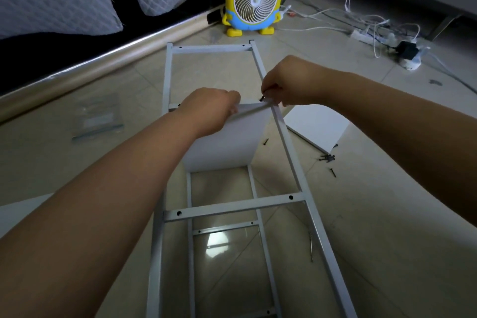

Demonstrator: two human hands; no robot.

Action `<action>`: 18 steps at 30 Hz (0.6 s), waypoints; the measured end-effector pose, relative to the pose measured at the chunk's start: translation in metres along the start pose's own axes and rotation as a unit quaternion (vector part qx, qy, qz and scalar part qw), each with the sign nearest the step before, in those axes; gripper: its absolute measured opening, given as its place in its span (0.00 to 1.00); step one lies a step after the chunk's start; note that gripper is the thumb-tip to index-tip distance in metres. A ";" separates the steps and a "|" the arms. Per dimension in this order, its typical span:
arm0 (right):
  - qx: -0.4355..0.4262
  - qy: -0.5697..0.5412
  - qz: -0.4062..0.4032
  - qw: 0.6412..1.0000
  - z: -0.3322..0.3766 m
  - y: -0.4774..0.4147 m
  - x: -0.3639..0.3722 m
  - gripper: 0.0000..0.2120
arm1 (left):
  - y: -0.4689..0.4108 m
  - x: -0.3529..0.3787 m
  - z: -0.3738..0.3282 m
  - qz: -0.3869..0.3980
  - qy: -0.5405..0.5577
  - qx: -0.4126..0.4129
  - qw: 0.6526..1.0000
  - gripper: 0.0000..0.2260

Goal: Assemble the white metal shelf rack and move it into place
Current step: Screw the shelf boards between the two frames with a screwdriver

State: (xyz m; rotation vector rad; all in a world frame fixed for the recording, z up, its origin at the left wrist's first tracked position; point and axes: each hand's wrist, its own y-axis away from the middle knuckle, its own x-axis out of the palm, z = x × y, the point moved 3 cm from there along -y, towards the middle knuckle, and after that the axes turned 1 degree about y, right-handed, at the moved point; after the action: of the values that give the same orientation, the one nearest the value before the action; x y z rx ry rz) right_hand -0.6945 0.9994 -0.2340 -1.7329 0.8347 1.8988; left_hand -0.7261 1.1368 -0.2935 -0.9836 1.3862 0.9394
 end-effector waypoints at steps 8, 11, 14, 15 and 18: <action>0.024 0.125 0.026 0.992 0.006 -0.004 0.006 0.18 | 0.002 -0.001 -0.002 0.006 -0.009 -0.011 1.000 0.07; 0.027 0.142 0.058 0.988 0.010 -0.007 0.002 0.14 | 0.003 -0.001 -0.003 0.004 -0.003 -0.012 1.000 0.06; 0.002 0.188 0.085 0.978 0.015 -0.009 -0.002 0.11 | 0.003 -0.003 -0.002 0.006 0.010 -0.017 1.000 0.06; -0.011 0.205 0.093 0.974 0.018 -0.009 -0.002 0.14 | 0.003 -0.003 -0.002 0.008 0.013 -0.019 1.000 0.07; -0.055 0.243 0.099 0.963 0.024 -0.008 -0.002 0.05 | 0.002 -0.004 -0.002 0.014 0.014 -0.020 1.000 0.08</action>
State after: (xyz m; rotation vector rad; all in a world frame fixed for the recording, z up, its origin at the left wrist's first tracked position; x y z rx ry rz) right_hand -0.7059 1.0218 -0.2319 -2.3120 1.1302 1.6796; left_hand -0.7288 1.1355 -0.2890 -1.0128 1.4127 0.9808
